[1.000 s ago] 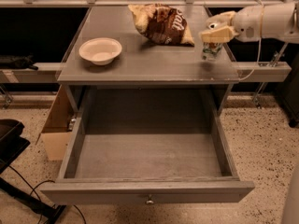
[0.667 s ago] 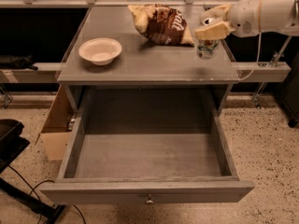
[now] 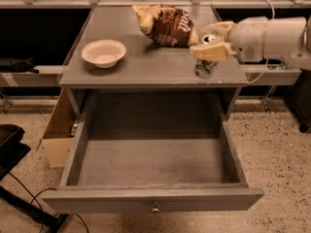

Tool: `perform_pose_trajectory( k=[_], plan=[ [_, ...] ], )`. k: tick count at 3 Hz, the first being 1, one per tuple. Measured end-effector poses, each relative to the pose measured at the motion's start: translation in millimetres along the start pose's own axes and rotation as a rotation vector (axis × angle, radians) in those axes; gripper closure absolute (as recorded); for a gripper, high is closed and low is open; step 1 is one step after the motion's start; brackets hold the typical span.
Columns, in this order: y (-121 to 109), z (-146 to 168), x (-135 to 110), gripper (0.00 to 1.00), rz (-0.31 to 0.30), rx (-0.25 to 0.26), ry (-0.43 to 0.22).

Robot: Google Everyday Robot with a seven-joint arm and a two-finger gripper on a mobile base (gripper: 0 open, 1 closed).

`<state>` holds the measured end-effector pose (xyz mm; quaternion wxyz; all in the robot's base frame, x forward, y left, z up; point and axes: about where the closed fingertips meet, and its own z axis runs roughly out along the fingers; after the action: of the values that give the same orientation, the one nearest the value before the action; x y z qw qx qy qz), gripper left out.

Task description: Place 7up can into top drawer

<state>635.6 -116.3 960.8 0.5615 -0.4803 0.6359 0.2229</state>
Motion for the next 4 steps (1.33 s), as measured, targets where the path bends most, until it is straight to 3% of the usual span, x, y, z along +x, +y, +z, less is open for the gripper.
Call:
perform_pose_trajectory(
  k=[1, 2, 3, 4],
  plan=[
    [39, 2, 42, 1.00, 0.074, 0.005, -0.004],
    [66, 7, 78, 1.00, 0.084, -0.003, 0.043],
    [77, 7, 105, 1.00, 0.053, 0.001, 0.090],
    [80, 8, 111, 1.00, 0.046, 0.001, 0.100]
  ],
)
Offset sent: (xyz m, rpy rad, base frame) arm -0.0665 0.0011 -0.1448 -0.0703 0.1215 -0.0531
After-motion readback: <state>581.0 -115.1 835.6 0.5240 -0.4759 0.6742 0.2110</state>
